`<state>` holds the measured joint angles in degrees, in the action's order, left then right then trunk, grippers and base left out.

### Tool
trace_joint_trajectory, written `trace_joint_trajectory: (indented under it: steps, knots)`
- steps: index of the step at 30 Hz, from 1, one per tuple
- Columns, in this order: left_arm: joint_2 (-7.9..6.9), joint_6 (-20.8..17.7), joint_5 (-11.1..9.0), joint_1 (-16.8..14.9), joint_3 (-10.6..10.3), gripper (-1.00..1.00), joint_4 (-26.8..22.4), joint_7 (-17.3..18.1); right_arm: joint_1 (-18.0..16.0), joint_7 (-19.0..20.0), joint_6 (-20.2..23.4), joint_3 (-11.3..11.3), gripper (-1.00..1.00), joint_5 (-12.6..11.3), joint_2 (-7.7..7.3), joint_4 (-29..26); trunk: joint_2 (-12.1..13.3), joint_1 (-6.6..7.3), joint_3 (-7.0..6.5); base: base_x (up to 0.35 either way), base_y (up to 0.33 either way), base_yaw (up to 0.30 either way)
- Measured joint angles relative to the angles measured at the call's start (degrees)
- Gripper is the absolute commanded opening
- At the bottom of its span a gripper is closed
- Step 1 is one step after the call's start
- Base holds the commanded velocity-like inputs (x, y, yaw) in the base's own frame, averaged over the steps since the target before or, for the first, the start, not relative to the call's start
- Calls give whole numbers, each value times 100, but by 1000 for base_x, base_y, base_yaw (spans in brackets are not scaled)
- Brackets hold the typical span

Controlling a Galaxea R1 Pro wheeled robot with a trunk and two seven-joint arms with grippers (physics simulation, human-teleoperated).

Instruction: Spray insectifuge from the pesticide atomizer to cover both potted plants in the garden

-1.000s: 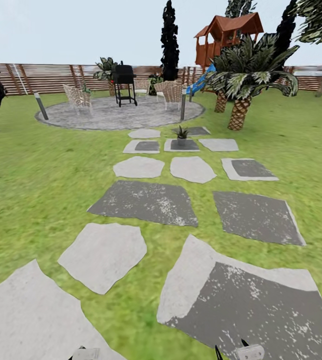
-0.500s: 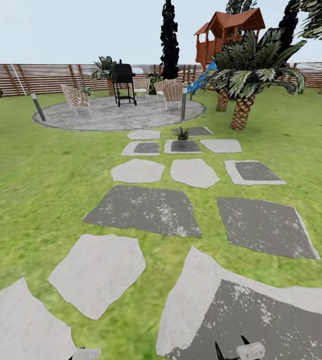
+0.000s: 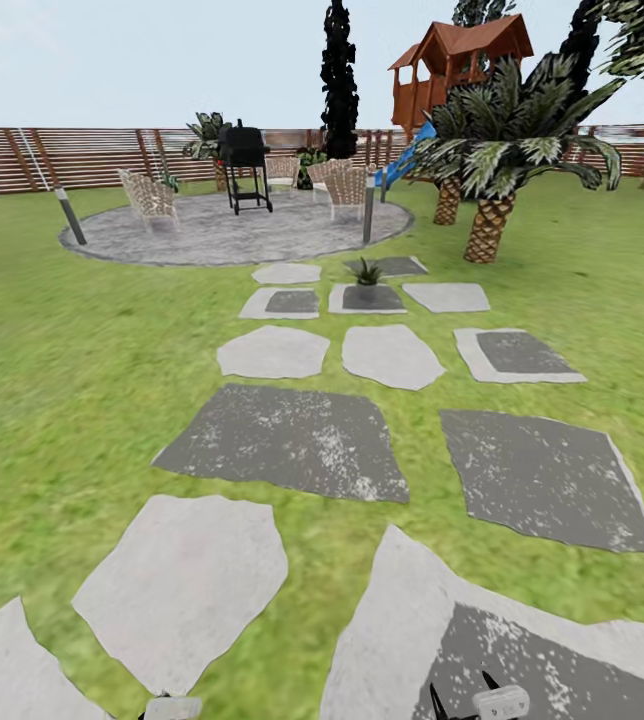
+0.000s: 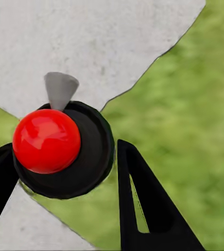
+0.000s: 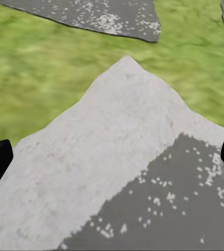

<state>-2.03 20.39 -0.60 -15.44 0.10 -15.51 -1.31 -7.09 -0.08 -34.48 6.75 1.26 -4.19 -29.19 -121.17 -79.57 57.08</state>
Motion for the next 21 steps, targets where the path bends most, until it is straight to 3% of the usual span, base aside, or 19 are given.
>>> trace_joint_trajectory:
  steps: [21]
  knots:
    - [-6,3,2,0,0,-100,1,0,0,0,0,-4,100,2,0,4,0,0,0,338,0,0]
